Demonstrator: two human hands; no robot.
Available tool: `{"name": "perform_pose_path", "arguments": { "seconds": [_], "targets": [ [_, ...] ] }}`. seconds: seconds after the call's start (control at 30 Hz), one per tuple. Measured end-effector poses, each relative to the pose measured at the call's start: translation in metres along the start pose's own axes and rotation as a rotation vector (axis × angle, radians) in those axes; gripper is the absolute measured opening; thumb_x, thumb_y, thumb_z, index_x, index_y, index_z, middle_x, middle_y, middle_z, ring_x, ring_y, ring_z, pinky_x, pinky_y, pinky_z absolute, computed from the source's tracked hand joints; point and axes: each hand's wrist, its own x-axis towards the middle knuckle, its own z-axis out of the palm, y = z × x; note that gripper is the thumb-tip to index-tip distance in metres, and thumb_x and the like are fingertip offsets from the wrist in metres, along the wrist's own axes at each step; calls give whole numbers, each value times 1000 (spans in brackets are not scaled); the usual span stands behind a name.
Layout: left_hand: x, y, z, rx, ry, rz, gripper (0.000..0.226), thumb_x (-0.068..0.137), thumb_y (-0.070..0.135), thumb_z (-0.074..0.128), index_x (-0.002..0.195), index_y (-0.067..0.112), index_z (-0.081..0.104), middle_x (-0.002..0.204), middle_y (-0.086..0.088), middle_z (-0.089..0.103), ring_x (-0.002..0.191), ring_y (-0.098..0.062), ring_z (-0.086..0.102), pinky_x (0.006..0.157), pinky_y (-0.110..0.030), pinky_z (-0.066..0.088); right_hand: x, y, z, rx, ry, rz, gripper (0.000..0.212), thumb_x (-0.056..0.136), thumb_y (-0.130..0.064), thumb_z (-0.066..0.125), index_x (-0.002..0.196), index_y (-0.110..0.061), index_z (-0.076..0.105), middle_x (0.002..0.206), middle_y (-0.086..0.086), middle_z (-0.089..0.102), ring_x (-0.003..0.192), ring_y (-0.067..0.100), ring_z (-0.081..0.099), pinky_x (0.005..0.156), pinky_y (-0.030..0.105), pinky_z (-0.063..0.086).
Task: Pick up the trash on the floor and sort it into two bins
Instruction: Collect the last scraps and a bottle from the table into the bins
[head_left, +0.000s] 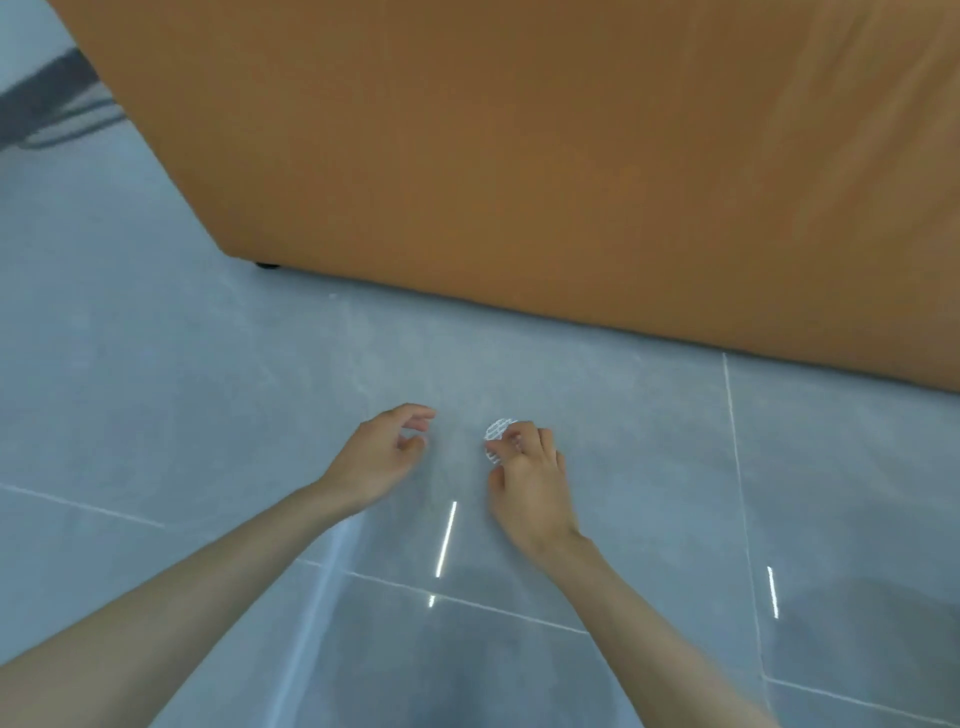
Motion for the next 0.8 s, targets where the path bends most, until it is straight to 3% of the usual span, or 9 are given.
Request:
{"name": "perform_pose_path", "arguments": {
  "seconds": [0.1, 0.2, 0.33, 0.43, 0.5, 0.6, 0.73, 0.8],
  "targets": [
    [-19, -23, -26, -12, 107, -53, 33, 92, 6, 50, 121, 19, 58, 112, 1, 62, 71, -2, 52, 75, -16, 38, -2, -23, 17, -5, 32, -63, 33, 66, 3, 63, 96, -9, 72, 129, 19, 53, 109, 42, 50, 92, 46, 48],
    [-40, -45, -45, -18, 184, -141, 32, 93, 8, 47, 121, 21, 56, 108, 4, 61, 76, -10, 55, 74, -18, 40, -7, -38, 30, 13, 18, -47, 33, 71, 3, 63, 102, -7, 69, 140, 23, 44, 118, 45, 44, 100, 47, 39],
    [-61, -79, -62, -23, 289, -239, 30, 93, 10, 48, 120, 19, 56, 104, 2, 61, 73, -10, 55, 69, -19, 40, -7, -50, 37, 16, -47, -76, 25, 84, -6, 58, 106, -13, 67, 145, 10, 41, 128, 32, 36, 106, 39, 29],
    [-65, -90, -61, -32, 287, -274, 30, 93, 11, 48, 120, 19, 56, 105, 1, 60, 79, -14, 56, 71, -20, 39, 0, -50, 34, 94, -43, -63, 13, 84, -11, 63, 96, -15, 67, 130, 4, 49, 117, 26, 39, 100, 27, 32],
    [-61, -88, -54, -27, 262, -260, 31, 91, 11, 50, 121, 19, 56, 109, 0, 59, 80, -14, 55, 75, -20, 39, 4, -48, 28, 217, -63, 18, 14, 81, -12, 66, 91, -17, 59, 111, 0, 50, 105, 22, 42, 85, 19, 30],
    [-51, -76, -38, 38, 164, -164, 40, 89, 10, 54, 128, 22, 52, 118, -3, 55, 87, -15, 54, 84, -20, 40, 7, -42, 20, 404, -114, 152, 25, 80, -8, 66, 90, -20, 47, 95, -3, 55, 87, 18, 49, 67, 19, 29],
    [-34, -52, -15, 247, -87, -9, 54, 89, 22, 58, 138, 37, 39, 126, -2, 43, 114, -20, 46, 98, -31, 40, 5, -32, 5, 557, 7, 214, 19, 86, -5, 60, 94, -18, 49, 96, -5, 57, 85, 16, 50, 64, 19, 30],
    [-27, -42, -5, 371, -137, 41, 53, 89, 24, 57, 136, 39, 39, 125, 0, 39, 115, -20, 41, 92, -34, 42, 4, -30, -2, 627, 67, 265, 17, 88, -4, 57, 96, -16, 49, 98, -7, 56, 83, 12, 50, 61, 12, 32]
  ]
}}
